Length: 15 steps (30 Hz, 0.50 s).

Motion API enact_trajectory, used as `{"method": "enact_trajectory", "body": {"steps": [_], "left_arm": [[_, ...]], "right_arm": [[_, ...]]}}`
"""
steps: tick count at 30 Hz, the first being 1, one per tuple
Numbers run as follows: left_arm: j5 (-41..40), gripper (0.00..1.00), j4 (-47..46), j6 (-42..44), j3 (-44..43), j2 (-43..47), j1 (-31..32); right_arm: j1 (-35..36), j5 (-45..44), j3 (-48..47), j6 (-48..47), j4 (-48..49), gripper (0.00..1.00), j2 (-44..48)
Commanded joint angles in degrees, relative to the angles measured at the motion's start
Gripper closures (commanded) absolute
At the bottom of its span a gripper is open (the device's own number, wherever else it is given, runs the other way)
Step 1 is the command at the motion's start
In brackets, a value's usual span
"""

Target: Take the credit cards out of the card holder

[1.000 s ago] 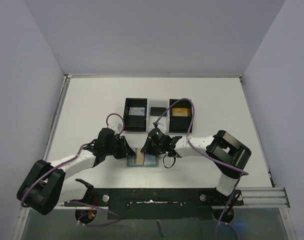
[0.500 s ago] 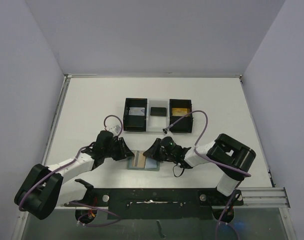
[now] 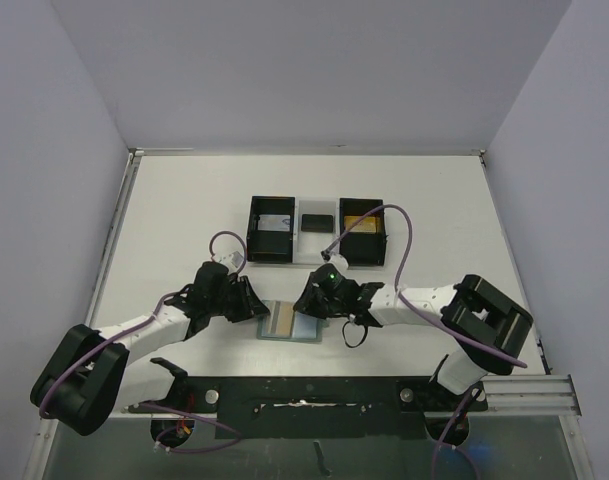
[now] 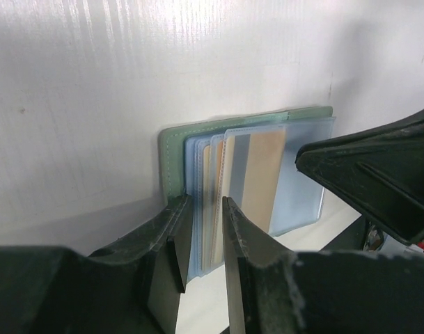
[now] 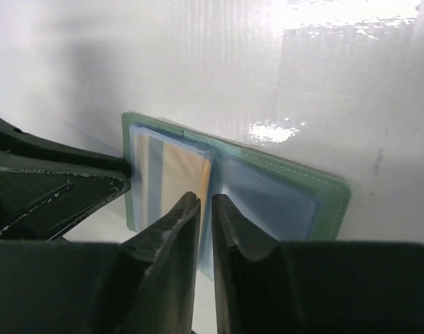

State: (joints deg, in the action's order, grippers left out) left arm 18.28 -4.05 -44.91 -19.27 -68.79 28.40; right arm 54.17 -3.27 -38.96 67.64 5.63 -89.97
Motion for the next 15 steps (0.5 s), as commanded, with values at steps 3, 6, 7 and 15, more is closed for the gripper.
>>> {"method": "enact_trajectory", "body": {"steps": [3,6,7,15], "left_arm": [[-1.8,0.78,-1.0,0.2,-1.5,2.1,0.2],[-2.3,0.78,-1.0,0.3,-1.4,2.7,0.2],[-2.2,0.78,-1.0,0.2,-1.3,2.7,0.2],[-1.5,0.78,-1.7,0.5,-1.4,2.6,0.3]], "right_arm": [[2.4,-2.5,-7.9,-4.2,-7.0,0.94,-0.9],[2.6,-2.3,-9.2,-3.6,-6.5,0.99,-2.7],[2.6,-2.3,-9.4,-3.1,-6.6,0.99,-3.4],[2.7,-2.6,-7.3,0.2,-9.0,1.00,-7.0]]}}
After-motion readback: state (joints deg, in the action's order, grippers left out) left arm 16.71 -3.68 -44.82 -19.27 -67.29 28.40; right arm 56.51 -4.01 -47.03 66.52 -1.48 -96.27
